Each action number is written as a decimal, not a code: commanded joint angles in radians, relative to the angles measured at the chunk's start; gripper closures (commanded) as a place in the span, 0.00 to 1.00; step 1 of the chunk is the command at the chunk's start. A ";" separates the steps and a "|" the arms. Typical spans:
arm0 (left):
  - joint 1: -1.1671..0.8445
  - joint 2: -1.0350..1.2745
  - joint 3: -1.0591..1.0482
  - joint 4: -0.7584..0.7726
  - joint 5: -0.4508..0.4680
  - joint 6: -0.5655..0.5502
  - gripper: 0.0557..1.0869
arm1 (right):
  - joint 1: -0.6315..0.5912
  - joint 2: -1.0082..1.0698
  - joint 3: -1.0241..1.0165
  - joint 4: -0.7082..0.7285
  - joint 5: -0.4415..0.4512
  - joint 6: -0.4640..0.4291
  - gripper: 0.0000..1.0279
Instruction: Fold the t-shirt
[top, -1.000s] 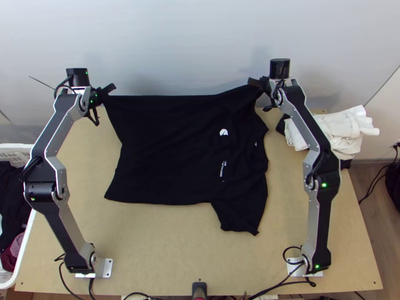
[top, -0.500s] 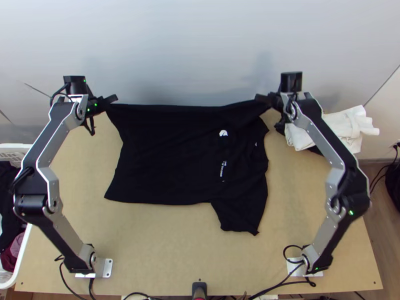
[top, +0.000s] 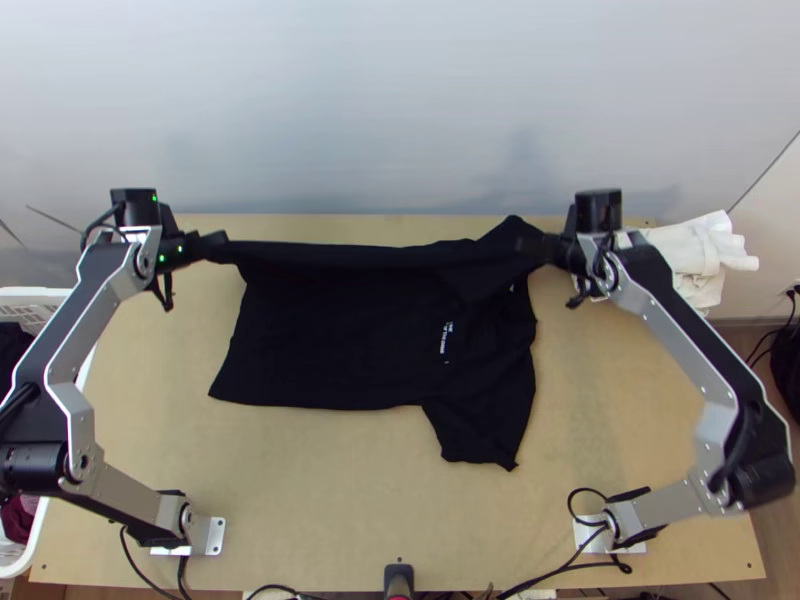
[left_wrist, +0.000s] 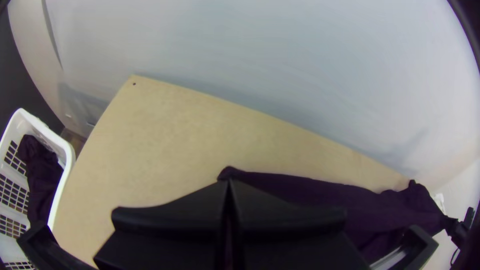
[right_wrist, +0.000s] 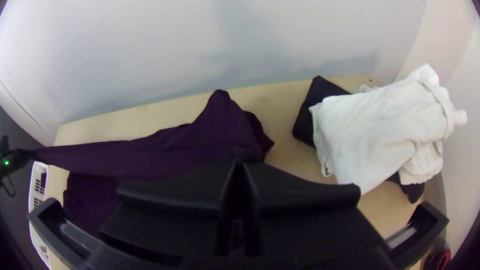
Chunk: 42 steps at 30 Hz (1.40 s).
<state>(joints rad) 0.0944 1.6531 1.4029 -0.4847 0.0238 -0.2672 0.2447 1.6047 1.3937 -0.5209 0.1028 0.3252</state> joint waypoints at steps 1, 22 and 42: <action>0.013 -0.081 -0.140 0.000 0.031 0.023 0.96 | 0.025 -0.131 -0.173 -0.027 -0.029 0.002 0.97; -0.015 -0.128 -0.487 0.169 0.030 0.034 0.96 | 0.079 -0.187 -0.558 0.062 -0.029 -0.002 0.97; -0.010 -0.151 -0.461 0.067 0.031 -0.009 0.36 | 0.051 -0.273 -0.538 0.114 -0.008 0.052 0.03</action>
<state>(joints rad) 0.0879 1.5219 0.8680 -0.3107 0.0490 -0.2539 0.3107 1.3769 0.8127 -0.3977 0.0895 0.3458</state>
